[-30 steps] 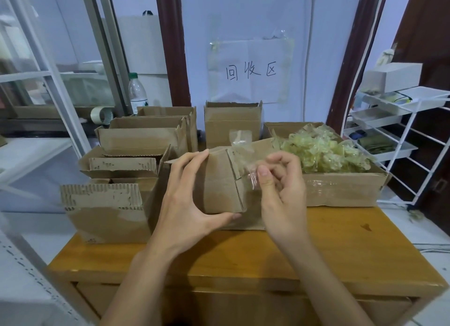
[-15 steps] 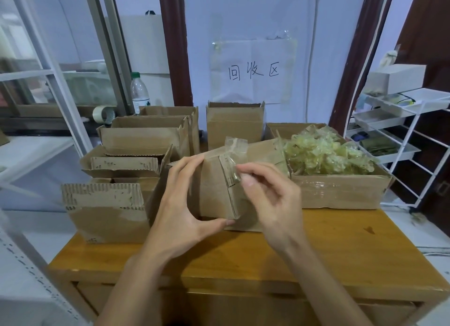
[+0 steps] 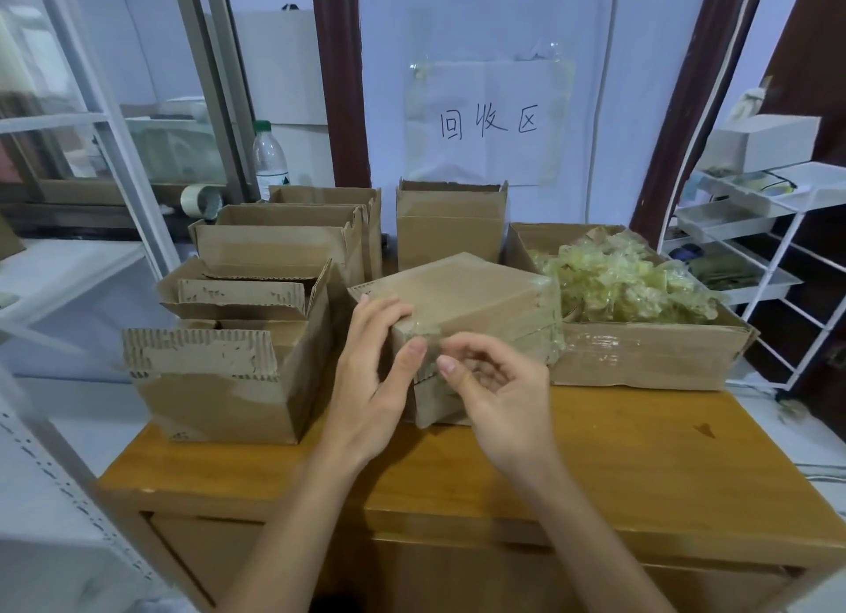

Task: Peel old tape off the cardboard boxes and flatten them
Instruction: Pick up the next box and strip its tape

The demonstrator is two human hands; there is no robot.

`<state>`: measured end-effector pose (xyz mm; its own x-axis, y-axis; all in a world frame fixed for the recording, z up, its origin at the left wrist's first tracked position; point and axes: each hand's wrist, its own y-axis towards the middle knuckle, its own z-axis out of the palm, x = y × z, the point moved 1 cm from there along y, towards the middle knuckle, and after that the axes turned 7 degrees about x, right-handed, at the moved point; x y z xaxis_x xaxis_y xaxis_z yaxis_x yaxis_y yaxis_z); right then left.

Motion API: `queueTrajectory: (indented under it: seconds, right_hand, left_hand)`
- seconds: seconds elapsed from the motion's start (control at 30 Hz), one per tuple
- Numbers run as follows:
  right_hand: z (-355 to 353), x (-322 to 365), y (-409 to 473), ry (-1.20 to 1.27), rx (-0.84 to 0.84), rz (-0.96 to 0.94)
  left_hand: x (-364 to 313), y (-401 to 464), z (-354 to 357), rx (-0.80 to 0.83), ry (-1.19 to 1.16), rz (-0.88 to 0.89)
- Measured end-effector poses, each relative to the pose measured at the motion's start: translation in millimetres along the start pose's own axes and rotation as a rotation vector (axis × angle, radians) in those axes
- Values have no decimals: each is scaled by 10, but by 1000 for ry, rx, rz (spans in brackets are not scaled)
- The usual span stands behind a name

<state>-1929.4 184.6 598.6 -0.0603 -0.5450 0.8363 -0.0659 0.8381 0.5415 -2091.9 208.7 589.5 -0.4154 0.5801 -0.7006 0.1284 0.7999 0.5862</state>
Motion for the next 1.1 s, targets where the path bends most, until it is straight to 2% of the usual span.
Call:
queueTrajectory:
  seconds: [0.27,0.37,0.47,0.57,0.7,0.77,0.9,0.97,1.1]
  right_hand:
    - [-32,-181,-98,110,6,45]
    - [-55,-253,-154,258,-5,137]
    - [-164,-253,-157,437,-89,251]
    - [-319,-230,-131,276,-145,214]
    - [-357,-301,-119,-312,-150,-18]
    - [-363,-365,-112,-490,-211,-68]
    - [-377,-395,-81,-561,-303,59]
    - [-378,-421,-31,-537,-272,136]
    - [-392,-497,45,-472,-211,143]
  left_hand:
    - [210,-25,39,66,160,73]
    - [236,-40,40,94,210,94]
    - [257,-26,-18,78,195,81]
    - [270,-16,-102,66,169,75]
    - [260,4,-96,55,158,91]
    - [261,33,-98,35,131,98]
    - [259,54,-117,40,111,103]
    - [248,67,-121,39,104,104]
    - [229,142,-146,20,69,94]
